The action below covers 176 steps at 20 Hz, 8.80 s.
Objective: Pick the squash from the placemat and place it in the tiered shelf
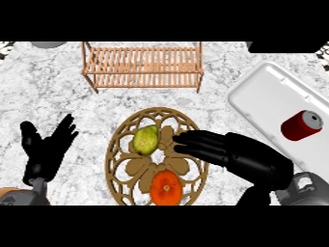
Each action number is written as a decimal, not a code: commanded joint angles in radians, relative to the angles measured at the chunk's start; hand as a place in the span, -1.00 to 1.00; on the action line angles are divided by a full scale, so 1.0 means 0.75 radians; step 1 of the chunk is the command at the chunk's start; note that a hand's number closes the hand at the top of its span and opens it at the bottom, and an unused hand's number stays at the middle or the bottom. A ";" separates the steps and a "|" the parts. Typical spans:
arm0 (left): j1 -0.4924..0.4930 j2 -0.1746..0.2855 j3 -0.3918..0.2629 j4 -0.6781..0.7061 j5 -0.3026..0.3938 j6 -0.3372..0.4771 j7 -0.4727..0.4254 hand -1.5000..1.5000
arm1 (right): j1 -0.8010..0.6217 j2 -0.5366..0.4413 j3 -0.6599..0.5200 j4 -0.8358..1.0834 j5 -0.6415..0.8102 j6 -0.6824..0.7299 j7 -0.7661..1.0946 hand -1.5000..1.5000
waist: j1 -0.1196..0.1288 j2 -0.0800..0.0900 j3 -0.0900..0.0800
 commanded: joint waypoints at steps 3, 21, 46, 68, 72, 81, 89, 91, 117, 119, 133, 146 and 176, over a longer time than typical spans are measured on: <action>0.010 -0.024 0.037 0.005 -0.018 -0.026 0.005 0.00 | 0.188 0.045 0.131 -0.097 0.295 -0.076 -0.005 -1.00 | -0.002 0.002 -0.002; -0.078 -0.076 0.180 0.120 -0.114 -0.145 0.017 0.00 | 0.312 0.258 0.093 0.025 0.649 -0.122 -0.038 -1.00 | -0.003 0.004 -0.002; 0.015 -0.174 0.223 0.024 -0.224 -0.194 0.027 0.00 | 0.082 0.609 0.209 0.622 0.865 -0.455 -0.126 -1.00 | 0.009 0.005 -0.002; -0.005 -0.180 0.226 0.013 -0.244 -0.212 0.049 0.00 | 0.131 0.610 0.226 0.495 0.796 -0.603 0.703 1.00 | 0.059 0.007 -0.006; -0.026 -0.185 0.211 0.003 -0.251 -0.211 0.065 0.00 | -0.081 0.610 0.326 0.381 0.779 -0.789 1.033 1.00 | 0.087 -0.003 -0.004; -0.007 -0.199 0.194 0.044 -0.255 -0.232 0.046 0.00 | -0.737 0.610 0.303 0.251 0.848 -0.831 1.781 1.00 | 0.087 -0.013 -0.010; -0.044 -0.176 0.238 0.016 -0.242 -0.208 0.075 0.00 | -1.279 0.610 0.065 0.434 0.704 -0.705 2.007 1.00 | 0.074 -0.008 -0.007; -0.026 -0.192 0.215 0.051 -0.262 -0.214 0.048 0.00 | -1.388 0.609 -0.007 0.507 0.686 -0.715 2.022 1.00 | 0.066 -0.006 -0.008; 0.018 -0.145 0.280 0.021 -0.226 -0.279 0.030 0.00 | -1.781 0.580 -0.514 1.622 0.678 -0.786 1.207 1.00 | 0.040 0.015 -0.005; -0.044 -0.165 0.265 0.015 -0.236 -0.247 0.089 0.00 | -1.808 0.546 -0.552 1.716 0.681 -0.822 1.143 1.00 | 0.048 0.020 -0.005; 0.003 -0.219 0.218 -0.044 -0.265 -0.228 0.086 0.00 | -1.826 0.497 -0.659 1.984 0.681 -0.966 0.824 1.00 | 0.069 0.026 -0.004; -0.042 -0.218 0.235 0.008 -0.291 -0.207 0.076 0.00 | -1.864 0.538 -0.781 2.023 0.632 -1.173 0.904 -1.00 | 0.052 0.023 -0.004; 0.071 -0.242 0.271 -0.061 -0.277 -0.188 0.064 0.00 | -1.639 0.164 -1.095 1.524 0.374 -1.507 0.957 -1.00 | -0.036 -0.014 -0.001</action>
